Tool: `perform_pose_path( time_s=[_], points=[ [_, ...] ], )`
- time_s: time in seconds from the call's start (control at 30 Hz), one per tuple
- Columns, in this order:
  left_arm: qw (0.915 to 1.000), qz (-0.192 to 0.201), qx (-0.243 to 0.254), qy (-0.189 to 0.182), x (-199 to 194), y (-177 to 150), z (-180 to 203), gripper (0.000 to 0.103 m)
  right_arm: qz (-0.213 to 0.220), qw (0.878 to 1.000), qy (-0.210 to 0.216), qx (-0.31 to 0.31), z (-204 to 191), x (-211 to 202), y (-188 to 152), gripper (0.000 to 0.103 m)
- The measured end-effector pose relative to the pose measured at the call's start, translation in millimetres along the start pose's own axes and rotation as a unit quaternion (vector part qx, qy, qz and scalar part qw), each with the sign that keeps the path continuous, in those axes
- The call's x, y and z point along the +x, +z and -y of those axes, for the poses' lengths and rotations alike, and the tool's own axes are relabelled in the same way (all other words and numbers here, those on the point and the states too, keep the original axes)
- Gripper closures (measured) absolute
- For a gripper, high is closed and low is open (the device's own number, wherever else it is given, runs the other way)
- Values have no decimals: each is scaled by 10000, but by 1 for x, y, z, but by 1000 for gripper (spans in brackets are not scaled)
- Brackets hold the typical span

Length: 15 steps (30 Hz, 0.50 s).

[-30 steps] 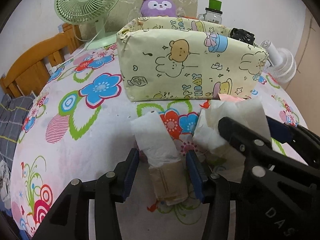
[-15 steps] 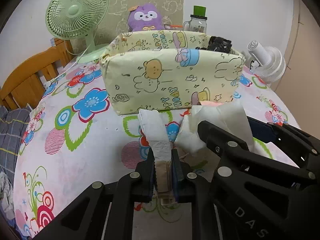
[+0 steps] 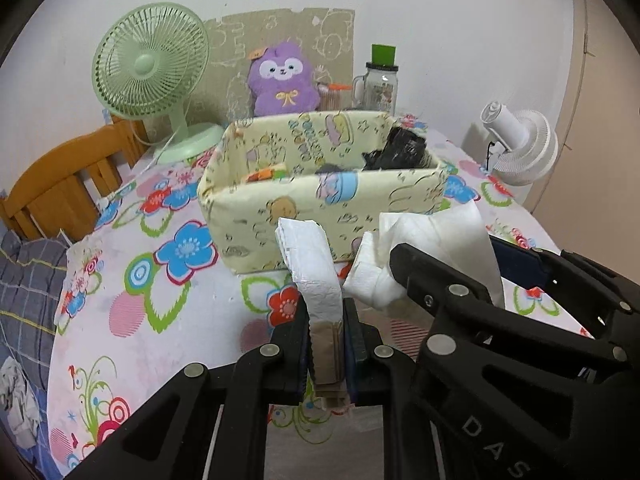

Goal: Organize soft objects
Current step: 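Carry the paper roll and white pad over the fabric box with both tools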

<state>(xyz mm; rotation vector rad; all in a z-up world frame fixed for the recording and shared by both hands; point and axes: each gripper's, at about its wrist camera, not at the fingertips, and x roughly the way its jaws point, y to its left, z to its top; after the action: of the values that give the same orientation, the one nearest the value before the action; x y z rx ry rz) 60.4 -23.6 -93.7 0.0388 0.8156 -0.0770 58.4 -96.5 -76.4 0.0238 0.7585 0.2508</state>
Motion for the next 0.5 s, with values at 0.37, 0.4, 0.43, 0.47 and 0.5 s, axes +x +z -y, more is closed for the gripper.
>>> perform_pose_path(
  time_s=[0.37, 0.4, 0.43, 0.47, 0.5],
  points=[
    [9997, 210, 117, -54, -19, 19, 10, 91, 249, 9997, -82, -34, 4, -22, 19, 50],
    [9996, 237, 120, -50, -21, 22, 10, 91, 276, 9996, -86, -38, 4, -24, 20, 50],
    [9996, 258, 119, -50, -23, 24, 10, 91, 302, 9995, -87, -46, 4, -26, 23, 50],
    [9995, 278, 124, -58, -24, 26, 10, 91, 324, 9994, -90, -53, 4, -27, 25, 50],
    [9995, 297, 123, -50, -25, 28, 10, 91, 339, 9994, -94, -59, 4, -28, 26, 50]
  ],
)
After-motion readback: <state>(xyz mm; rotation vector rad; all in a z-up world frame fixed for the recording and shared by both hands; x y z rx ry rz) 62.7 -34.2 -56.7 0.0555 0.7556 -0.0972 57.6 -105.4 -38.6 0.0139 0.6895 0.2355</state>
